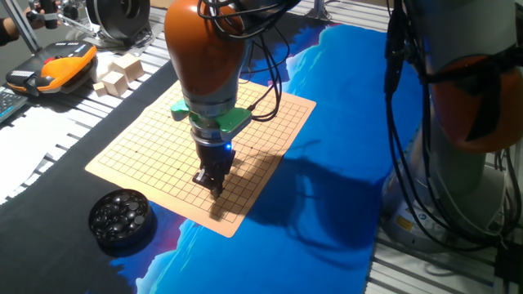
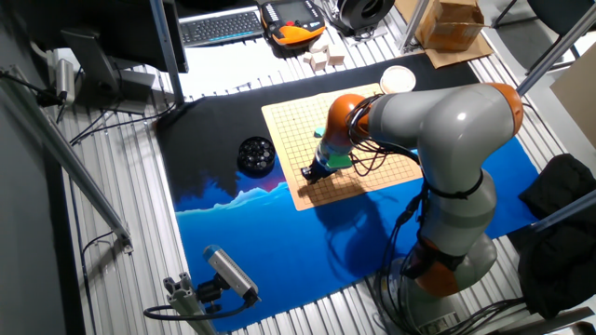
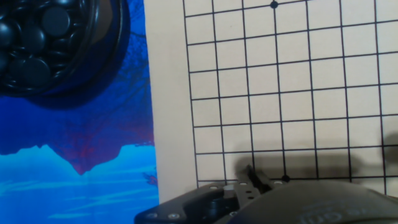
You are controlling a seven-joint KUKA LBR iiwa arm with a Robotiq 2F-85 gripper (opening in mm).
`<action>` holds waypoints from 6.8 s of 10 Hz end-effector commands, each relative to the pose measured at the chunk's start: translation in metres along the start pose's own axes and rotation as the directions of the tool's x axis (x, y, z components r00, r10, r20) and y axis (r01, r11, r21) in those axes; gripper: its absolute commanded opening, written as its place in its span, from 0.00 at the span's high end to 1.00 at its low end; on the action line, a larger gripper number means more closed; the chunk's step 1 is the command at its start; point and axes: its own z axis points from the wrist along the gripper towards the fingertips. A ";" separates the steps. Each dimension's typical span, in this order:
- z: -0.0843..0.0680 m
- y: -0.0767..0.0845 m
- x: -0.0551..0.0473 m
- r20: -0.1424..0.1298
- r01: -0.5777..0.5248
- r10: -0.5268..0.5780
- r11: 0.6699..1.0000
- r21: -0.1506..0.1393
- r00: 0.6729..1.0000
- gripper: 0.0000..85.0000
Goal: Play the first move as black on the 3-4 point in the upper right corner of the Go board
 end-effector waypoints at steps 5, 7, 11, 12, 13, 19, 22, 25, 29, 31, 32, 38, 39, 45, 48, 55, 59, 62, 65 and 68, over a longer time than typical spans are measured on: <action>-0.001 -0.001 -0.001 0.008 0.000 0.000 1.000 0.009 1.000 0.80; -0.001 -0.002 -0.001 0.013 0.001 -0.001 1.000 0.012 1.000 0.80; -0.002 -0.003 -0.001 0.016 0.003 -0.003 1.000 0.017 1.000 0.80; -0.002 -0.003 -0.001 0.019 0.005 -0.005 1.000 0.023 1.000 0.60; -0.002 -0.003 -0.001 0.020 0.005 -0.005 1.000 0.025 1.000 0.60; -0.002 -0.003 -0.001 0.030 0.016 -0.018 0.999 0.048 0.999 0.60; -0.001 -0.003 -0.002 0.031 0.015 -0.016 0.999 0.045 0.999 0.60; 0.002 -0.004 -0.002 0.035 0.016 -0.017 0.999 0.042 0.999 0.60; 0.003 -0.005 -0.002 0.040 0.016 -0.018 0.999 0.046 0.999 0.60; 0.005 -0.005 -0.003 0.043 0.017 -0.019 0.999 0.046 0.999 0.60; 0.006 -0.006 -0.003 0.043 0.017 -0.019 0.999 0.046 0.999 0.60; 0.008 -0.006 -0.004 0.044 0.020 -0.022 0.999 0.042 0.999 0.60; 0.008 -0.006 -0.004 0.044 0.020 -0.022 0.999 0.042 0.999 0.60; 0.008 -0.005 -0.003 0.041 0.021 -0.023 0.999 0.039 0.999 0.80; 0.006 -0.005 -0.003 0.038 0.021 -0.022 0.999 0.040 0.999 0.60; -0.004 -0.012 -0.010 0.029 0.030 -0.032 0.999 0.042 0.999 0.80; -0.010 -0.013 -0.010 0.020 0.059 -0.060 0.997 0.042 0.998 1.00; -0.027 -0.012 -0.005 0.020 0.065 -0.066 0.997 0.047 0.998 1.00; -0.051 -0.014 0.005 -0.014 0.039 -0.040 0.999 -0.007 0.999 1.00; -0.074 -0.015 0.015 -0.026 0.021 -0.022 1.000 -0.015 0.999 1.00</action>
